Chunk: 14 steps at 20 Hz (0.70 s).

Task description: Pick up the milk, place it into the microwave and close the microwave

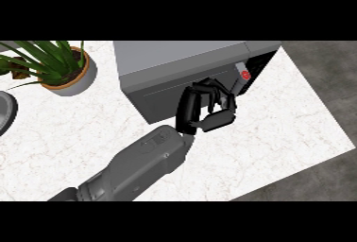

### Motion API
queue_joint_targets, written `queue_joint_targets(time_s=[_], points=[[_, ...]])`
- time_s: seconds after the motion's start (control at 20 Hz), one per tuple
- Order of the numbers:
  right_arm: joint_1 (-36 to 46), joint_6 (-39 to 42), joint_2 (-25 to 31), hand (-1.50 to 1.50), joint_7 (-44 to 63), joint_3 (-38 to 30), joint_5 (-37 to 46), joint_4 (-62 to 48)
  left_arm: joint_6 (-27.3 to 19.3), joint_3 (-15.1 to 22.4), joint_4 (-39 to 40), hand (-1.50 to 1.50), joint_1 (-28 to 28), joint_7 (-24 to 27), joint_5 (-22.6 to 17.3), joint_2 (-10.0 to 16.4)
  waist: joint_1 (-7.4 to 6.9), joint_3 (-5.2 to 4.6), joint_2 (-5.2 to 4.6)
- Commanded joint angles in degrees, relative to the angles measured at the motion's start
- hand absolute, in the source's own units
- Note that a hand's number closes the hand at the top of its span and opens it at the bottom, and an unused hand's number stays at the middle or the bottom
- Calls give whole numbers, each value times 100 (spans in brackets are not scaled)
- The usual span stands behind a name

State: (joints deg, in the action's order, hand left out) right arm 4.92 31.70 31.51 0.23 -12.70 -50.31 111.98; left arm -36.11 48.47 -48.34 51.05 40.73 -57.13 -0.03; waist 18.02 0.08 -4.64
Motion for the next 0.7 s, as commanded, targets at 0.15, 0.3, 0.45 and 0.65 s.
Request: queue_joint_targets(time_s=[0.15,0.3,0.45,0.65], points=[[49,95,144,-150,116,13,-255,-8,110,-248,638,150,394,-85,-209,3,72,-13,-108],[25,146,241,-150,195,10,-363,-11,92,-250,642,150,416,-47,-274,3,115,-13,-85],[73,149,279,-150,194,-47,-454,-50,119,-230,669,150,444,8,-301,3,96,-7,-79],[139,211,379,-150,239,-42,-489,17,106,-215,691,150,489,-15,-387,3,102,-10,-69]])
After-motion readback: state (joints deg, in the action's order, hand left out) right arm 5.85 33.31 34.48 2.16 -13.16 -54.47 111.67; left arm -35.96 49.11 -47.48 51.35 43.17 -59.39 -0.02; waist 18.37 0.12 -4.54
